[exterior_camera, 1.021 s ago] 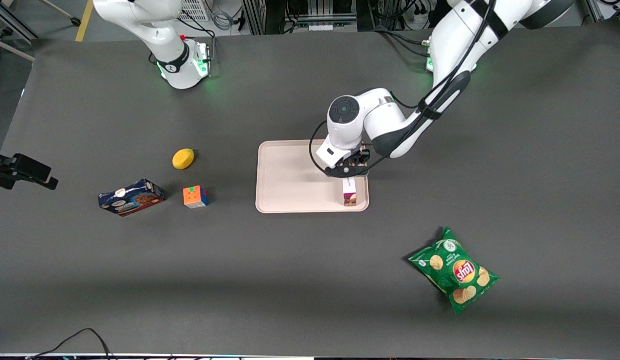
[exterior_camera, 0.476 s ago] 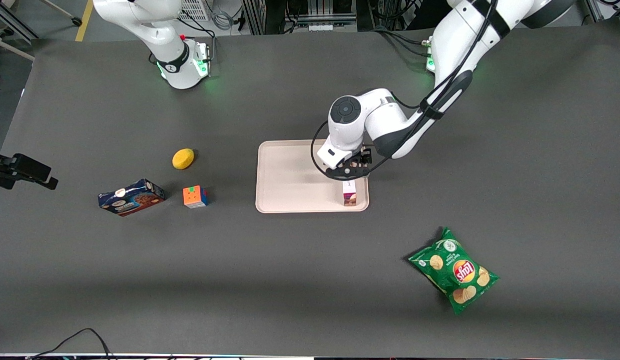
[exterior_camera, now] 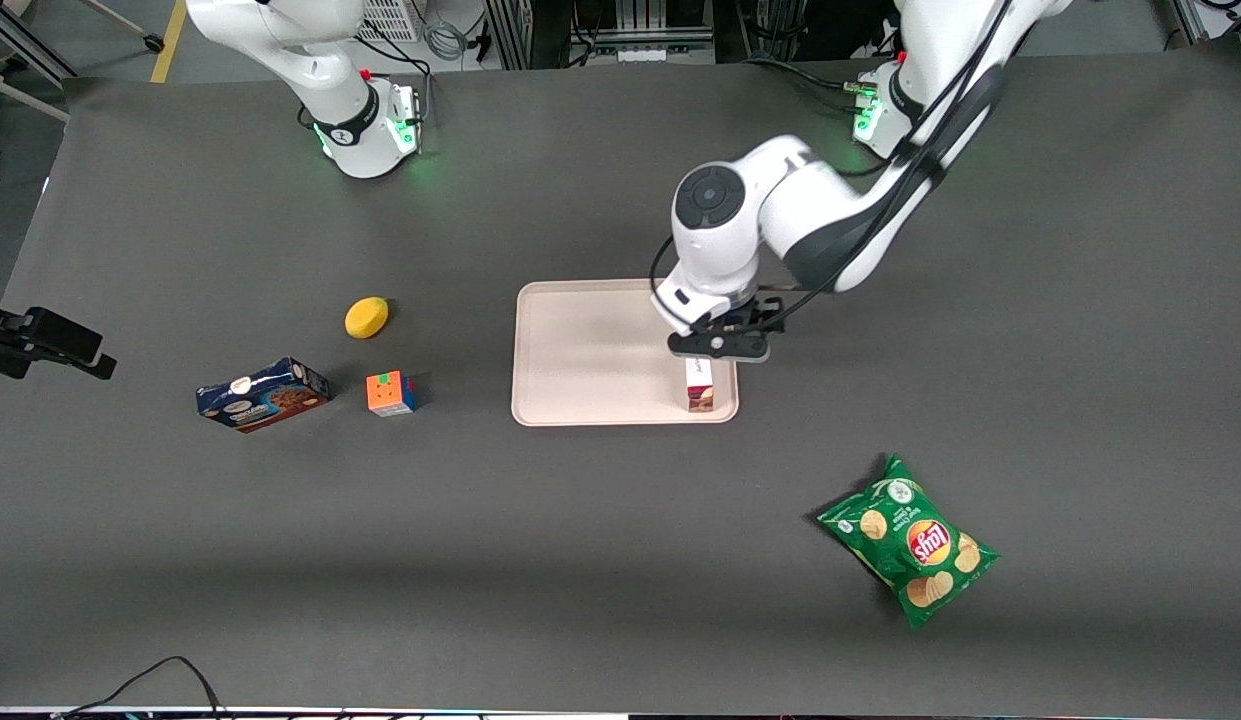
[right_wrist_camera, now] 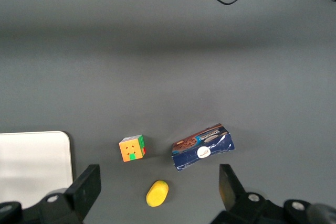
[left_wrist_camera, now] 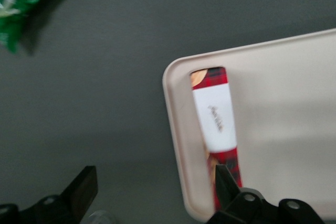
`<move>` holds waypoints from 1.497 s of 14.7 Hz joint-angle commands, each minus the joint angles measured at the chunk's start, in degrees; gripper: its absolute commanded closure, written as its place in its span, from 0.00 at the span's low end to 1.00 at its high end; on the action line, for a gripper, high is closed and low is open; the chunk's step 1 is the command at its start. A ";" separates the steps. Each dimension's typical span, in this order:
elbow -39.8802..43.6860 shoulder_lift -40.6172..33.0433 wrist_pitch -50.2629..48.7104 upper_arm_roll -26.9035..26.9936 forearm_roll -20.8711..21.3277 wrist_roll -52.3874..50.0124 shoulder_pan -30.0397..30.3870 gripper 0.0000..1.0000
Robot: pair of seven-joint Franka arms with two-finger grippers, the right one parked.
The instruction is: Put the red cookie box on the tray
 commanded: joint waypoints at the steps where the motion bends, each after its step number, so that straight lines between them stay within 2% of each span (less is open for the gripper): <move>1: 12.67 -6.01 -16.79 4.22 -8.75 15.80 0.45 0.00; 5: 26.23 -7.50 -31.22 13.44 -11.05 32.41 -0.17 0.00; 7: 25.90 -10.84 -30.99 20.89 -14.02 38.92 -0.43 0.00; 9: 25.20 -13.04 -29.76 31.51 -20.43 43.06 -2.35 0.00; 10: 23.97 -14.09 -28.62 36.53 -21.50 45.26 -3.84 0.00; 11: 21.26 -15.32 -26.17 39.10 -21.69 46.59 -3.77 0.00; 14: 11.77 -19.54 -18.17 40.18 -22.39 46.43 -1.67 0.00; 16: 7.90 -22.08 -17.28 41.67 -25.37 45.90 -1.75 0.00; 19: -1.06 -26.84 -10.87 41.68 -25.20 45.90 -1.75 0.00; 22: -1.18 -26.76 -11.03 41.59 -25.03 46.59 -1.49 0.00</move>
